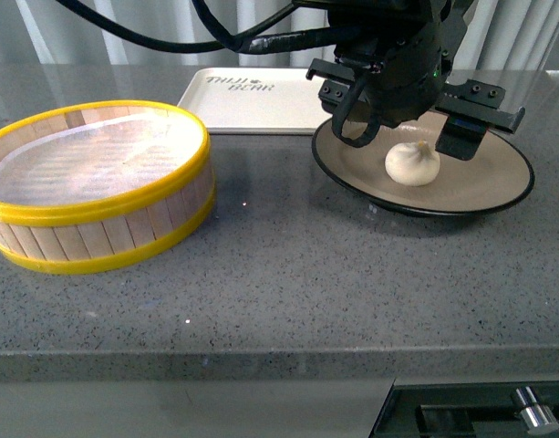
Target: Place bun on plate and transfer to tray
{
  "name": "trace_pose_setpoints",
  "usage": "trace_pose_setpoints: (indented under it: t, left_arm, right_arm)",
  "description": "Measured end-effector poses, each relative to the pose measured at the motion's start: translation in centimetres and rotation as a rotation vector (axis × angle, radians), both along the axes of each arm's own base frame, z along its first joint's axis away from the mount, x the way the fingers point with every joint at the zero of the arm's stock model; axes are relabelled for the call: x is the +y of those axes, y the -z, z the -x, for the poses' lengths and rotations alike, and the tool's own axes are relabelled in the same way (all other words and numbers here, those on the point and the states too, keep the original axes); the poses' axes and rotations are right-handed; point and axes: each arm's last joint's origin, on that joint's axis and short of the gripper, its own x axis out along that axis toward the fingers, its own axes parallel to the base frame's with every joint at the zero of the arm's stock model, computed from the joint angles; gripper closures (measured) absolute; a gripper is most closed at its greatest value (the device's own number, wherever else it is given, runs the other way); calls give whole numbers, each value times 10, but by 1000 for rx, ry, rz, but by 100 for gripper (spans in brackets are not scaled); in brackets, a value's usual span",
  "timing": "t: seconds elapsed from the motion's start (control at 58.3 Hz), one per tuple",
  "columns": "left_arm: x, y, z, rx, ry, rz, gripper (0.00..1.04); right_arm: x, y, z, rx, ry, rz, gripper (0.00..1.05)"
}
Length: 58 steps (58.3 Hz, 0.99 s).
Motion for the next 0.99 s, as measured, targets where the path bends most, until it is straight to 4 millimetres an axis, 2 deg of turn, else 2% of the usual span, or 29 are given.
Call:
trace_pose_setpoints:
  t: [0.154,0.257,0.36,0.48,0.566,0.652,0.789,0.875,0.909,0.995]
  left_arm:
    - [11,-10,-8,-4,-64,36,5]
    - [25,-20,-15,0,-121,70,7]
    - [48,-39,-25,-1,-207,142,7]
    - [95,-66,-33,-6,-358,230,7]
    - [120,-82,-36,-13,-435,275,7]
    - [131,-89,-37,-23,-471,297,7]
    - [133,-84,-38,-13,-484,295,7]
    - [137,-75,-31,-253,-579,282,19]
    - [145,-70,-19,-354,-591,292,27]
    - [170,-61,10,-472,-577,337,41]
  right_arm:
    - [0,0,0,0,0,0,8]
    - [0,0,0,0,0,0,8]
    - [0,0,0,0,0,0,8]
    - [0,0,0,0,0,0,8]
    - [0,0,0,0,1,0,8]
    - [0,0,0,0,0,0,8]
    - [0,0,0,0,0,0,8]
    - [0,0,0,0,0,0,8]
    - [0,0,0,0,0,0,8]
    - [0,0,0,0,1,0,8]
